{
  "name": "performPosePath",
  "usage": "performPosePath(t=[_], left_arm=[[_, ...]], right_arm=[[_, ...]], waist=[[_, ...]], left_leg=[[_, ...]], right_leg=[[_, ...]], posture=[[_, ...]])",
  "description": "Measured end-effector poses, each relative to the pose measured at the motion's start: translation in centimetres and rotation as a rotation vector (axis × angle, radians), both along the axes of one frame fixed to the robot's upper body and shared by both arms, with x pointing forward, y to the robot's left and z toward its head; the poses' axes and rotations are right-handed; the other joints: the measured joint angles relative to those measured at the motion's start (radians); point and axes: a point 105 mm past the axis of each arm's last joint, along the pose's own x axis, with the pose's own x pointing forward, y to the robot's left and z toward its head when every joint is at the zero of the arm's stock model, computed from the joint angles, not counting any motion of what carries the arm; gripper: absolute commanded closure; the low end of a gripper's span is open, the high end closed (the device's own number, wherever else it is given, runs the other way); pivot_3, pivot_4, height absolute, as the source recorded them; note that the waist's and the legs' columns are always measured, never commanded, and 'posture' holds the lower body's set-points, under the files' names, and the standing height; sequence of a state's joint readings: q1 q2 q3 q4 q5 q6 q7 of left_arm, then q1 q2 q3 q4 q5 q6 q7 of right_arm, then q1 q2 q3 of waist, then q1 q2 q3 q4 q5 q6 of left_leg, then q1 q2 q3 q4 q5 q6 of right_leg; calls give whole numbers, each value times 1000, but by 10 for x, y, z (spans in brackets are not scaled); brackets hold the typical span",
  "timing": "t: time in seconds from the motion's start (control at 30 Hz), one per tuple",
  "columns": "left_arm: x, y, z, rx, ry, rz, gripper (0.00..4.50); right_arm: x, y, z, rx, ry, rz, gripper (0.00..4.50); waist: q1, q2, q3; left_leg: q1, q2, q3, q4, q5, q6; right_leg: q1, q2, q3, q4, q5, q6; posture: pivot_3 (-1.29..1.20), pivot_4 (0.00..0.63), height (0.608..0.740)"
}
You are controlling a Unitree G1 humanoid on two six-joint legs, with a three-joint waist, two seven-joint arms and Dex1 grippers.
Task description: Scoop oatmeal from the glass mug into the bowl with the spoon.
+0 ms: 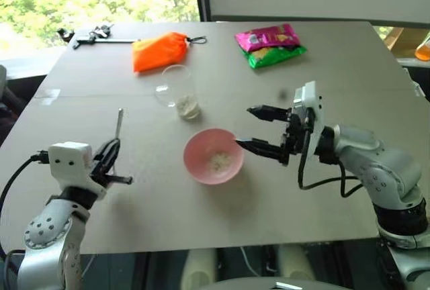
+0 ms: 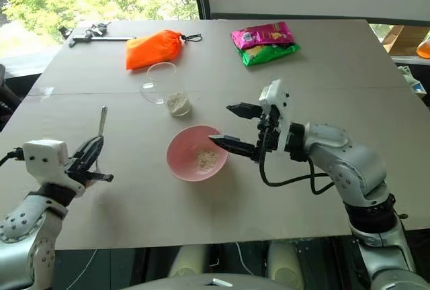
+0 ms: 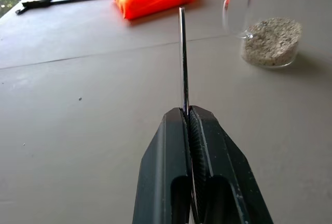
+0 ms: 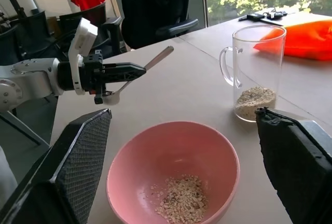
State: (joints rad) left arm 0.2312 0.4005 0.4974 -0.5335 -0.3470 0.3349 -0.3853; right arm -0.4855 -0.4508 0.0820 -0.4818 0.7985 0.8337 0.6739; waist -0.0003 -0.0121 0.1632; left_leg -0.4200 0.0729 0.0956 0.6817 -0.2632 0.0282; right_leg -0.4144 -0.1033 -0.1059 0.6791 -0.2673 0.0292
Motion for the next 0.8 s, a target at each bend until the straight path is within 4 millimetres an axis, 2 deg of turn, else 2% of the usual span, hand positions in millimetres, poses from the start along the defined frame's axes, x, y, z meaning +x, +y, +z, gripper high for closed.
performPosePath(t=[0.1, 0.2, 0.27, 0.4, 0.5, 0.63, 0.8], left_arm=[[5, -26, 16, 32, -77, -42, 4433], [12, -53, 26, 185, -114, -92, 4433], [17, -71, 29, 324, -140, -132, 4433], [22, -107, 41, 723, -265, -216, 4433], [21, -131, 33, 989, -357, -295, 4433], [21, -142, 18, 1136, -411, -317, 4433], [22, -147, 32, 1216, -554, -216, 4433]], right_arm=[[-1, 8, 0, -3, 80, 13, 0], [0, 18, 5, 9, 159, 17, 0], [0, 24, 9, 12, 196, 17, 0], [10, 34, 14, 61, 299, -52, 0], [22, 40, 13, 72, 365, -143, 0], [39, 38, 8, 125, 475, -265, 0], [44, 42, 19, 203, 561, -301, 0]], waist=[[0, 0, 0], [-3, 0, 0], [-5, 0, 0], [-7, 0, 0], [-10, 1, 0], [-10, 1, 0], [-11, 1, 0]], left_leg=[[-1, 0, -2, 1, -1, 2], [-1, -1, -2, 2, -2, 4], [-2, -1, -3, 2, -2, 4], [-4, -1, -1, 2, 0, 0], [-8, 0, 1, 2, 0, 0], [-13, 0, 2, 2, 0, 0], [-14, 0, 3, 2, 0, 0]], right_leg=[[0, 1, -1, 1, 0, 0], [0, 2, -2, 1, 0, 0], [0, 3, -2, 1, 0, -1], [-1, 4, -3, 1, 0, -1], [-5, 4, -3, 1, 0, -1], [-10, 3, -3, 1, 0, 0], [-11, 3, -3, 2, 0, 0]], posture=[[0, 150, 696], [0, 150, 696], [0, 150, 696], [0, 150, 696], [0, 150, 696], [0, 150, 696], [0, 150, 696]])
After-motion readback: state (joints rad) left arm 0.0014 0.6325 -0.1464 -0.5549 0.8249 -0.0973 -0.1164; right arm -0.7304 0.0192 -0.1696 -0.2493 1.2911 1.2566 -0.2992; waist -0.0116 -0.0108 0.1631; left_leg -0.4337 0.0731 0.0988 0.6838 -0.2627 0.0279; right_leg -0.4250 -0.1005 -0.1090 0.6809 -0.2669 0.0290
